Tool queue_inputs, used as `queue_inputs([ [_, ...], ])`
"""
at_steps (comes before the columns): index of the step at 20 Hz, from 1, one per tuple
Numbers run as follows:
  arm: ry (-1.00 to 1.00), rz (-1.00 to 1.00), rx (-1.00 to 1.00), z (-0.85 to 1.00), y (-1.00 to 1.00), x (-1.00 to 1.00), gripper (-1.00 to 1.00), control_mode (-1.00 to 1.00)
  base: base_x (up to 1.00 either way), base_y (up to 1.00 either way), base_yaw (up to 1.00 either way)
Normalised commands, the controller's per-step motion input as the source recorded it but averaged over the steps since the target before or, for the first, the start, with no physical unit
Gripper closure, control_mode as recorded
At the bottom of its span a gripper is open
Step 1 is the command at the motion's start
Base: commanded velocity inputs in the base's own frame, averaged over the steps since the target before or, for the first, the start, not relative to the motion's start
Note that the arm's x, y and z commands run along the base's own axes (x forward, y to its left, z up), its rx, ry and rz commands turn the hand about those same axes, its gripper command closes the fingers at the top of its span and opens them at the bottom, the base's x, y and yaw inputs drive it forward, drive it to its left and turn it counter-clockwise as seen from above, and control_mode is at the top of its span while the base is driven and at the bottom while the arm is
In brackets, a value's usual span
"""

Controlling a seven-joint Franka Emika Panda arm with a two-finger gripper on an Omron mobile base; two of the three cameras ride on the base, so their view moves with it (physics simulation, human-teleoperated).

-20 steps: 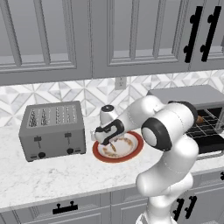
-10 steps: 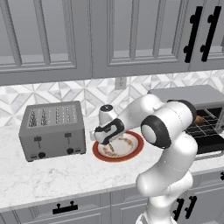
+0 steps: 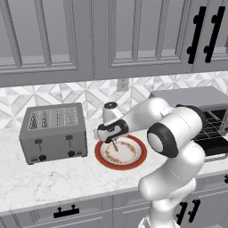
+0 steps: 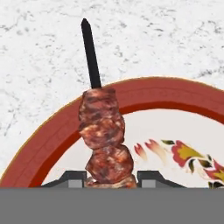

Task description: Pick up the kebab skewer and baguette bread, and place them inside the toaster oven. Close the toaster oven door and start by setting the timer.

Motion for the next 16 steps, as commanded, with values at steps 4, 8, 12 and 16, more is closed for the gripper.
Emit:
queue_inputs([
  [4,0.0,-0.04,0.01,0.84,-0.49,-0.27,1.0,-1.0,0.0,0.0,0.0],
  [8,0.0,-0.11,0.01,0.73,-0.36,-0.38,1.0,-1.0,0.0,0.0,0.0],
  [12,0.0,-0.15,0.01,0.58,-0.46,-0.52,1.0,-1.0,0.0,0.0,0.0],
  [16,-0.01,-0.22,0.02,0.31,-0.52,-0.66,1.0,-1.0,0.0,0.0,0.0],
])
